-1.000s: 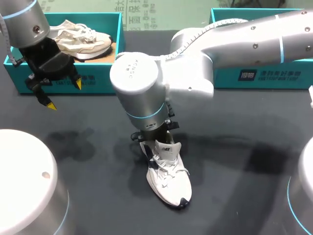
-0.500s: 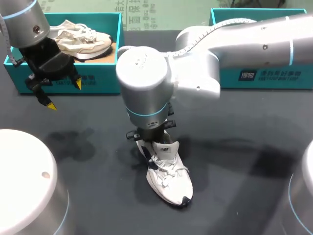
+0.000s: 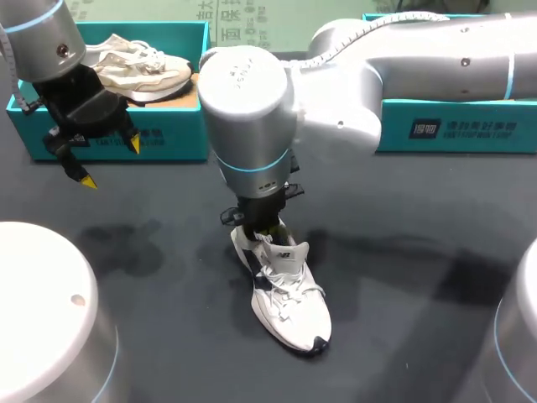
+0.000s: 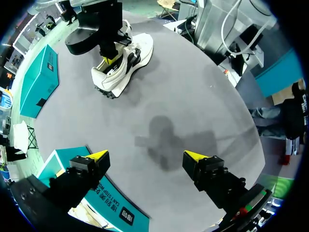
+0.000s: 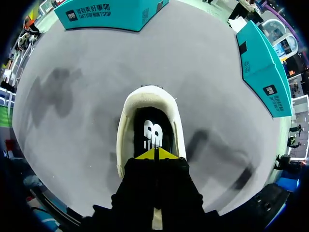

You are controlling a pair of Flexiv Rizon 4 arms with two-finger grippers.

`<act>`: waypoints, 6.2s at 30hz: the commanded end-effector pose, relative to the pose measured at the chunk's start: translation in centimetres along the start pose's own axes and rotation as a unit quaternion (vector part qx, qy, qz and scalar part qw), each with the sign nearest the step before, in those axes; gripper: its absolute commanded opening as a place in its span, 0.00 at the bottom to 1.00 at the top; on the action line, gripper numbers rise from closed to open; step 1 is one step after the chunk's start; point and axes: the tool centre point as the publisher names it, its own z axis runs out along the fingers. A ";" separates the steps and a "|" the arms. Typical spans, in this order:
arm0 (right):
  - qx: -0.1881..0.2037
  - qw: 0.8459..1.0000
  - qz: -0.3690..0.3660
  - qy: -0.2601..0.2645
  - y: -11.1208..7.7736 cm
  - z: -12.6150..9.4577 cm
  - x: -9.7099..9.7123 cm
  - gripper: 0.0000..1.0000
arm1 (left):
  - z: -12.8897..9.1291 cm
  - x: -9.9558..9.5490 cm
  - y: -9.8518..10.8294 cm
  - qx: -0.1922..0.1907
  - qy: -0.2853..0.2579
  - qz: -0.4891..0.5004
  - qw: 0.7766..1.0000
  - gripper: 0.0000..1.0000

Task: Take the shoe out of the shoebox, open the shoe tongue, remove and reinsert the insole, then place the shoe into the shoebox

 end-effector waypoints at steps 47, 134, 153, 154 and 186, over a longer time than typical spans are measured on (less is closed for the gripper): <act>0.075 0.995 0.019 0.055 -2.5 1.1 -0.3 0.44 | 0.0 0.1 0.0 -0.002 -0.001 0.000 1.000 1.00; 0.033 0.999 -0.003 0.043 -11.1 -8.8 -1.4 0.82 | 0.0 0.1 0.0 -0.002 -0.001 0.000 1.000 1.00; 0.027 0.993 -0.080 0.088 -7.8 -6.2 -2.2 0.48 | 0.0 0.1 0.0 -0.002 -0.001 0.000 1.000 1.00; 0.025 0.992 -0.085 0.092 -7.6 -6.1 -2.0 0.49 | 0.0 0.1 0.0 -0.002 -0.001 0.000 1.000 1.00; 0.027 0.991 -0.099 0.086 -4.2 -4.0 0.8 0.49 | 0.0 0.1 0.0 -0.002 -0.001 0.000 1.000 1.00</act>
